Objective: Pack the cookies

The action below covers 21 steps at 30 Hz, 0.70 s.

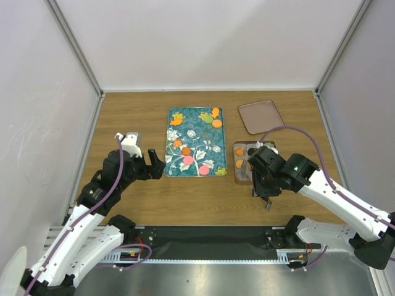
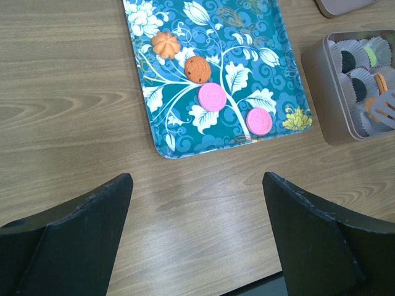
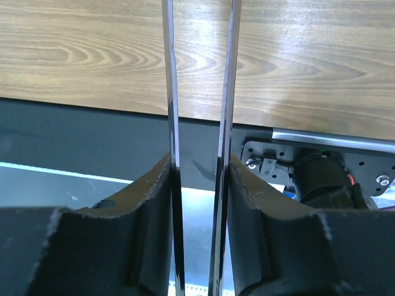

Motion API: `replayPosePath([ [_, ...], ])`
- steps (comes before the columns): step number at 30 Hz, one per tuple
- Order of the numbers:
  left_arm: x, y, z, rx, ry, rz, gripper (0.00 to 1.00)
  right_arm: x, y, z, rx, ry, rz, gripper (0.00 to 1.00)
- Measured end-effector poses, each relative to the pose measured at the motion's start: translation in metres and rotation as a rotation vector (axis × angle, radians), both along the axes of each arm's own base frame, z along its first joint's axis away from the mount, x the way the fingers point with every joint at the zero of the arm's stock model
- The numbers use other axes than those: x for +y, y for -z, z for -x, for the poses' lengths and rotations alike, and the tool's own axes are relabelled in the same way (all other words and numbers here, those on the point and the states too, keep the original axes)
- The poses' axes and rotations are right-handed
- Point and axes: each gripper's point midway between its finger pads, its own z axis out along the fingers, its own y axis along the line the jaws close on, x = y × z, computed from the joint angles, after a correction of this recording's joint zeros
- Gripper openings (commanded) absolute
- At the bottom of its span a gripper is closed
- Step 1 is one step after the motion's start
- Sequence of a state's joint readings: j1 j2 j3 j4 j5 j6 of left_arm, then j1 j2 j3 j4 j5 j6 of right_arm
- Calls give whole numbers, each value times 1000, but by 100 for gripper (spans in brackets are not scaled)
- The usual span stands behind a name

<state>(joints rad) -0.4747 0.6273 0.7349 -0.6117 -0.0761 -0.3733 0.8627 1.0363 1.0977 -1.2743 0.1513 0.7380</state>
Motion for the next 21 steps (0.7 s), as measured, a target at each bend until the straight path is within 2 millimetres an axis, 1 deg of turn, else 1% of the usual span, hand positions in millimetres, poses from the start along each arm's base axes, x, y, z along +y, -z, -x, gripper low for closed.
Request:
replayPosePath([
  [9, 0, 0, 0, 1, 0, -1, 93, 3, 16, 2, 35, -17, 13, 32],
  [21, 0, 1, 0, 3, 0, -2, 93, 5, 21, 4, 45, -28, 9, 34],
])
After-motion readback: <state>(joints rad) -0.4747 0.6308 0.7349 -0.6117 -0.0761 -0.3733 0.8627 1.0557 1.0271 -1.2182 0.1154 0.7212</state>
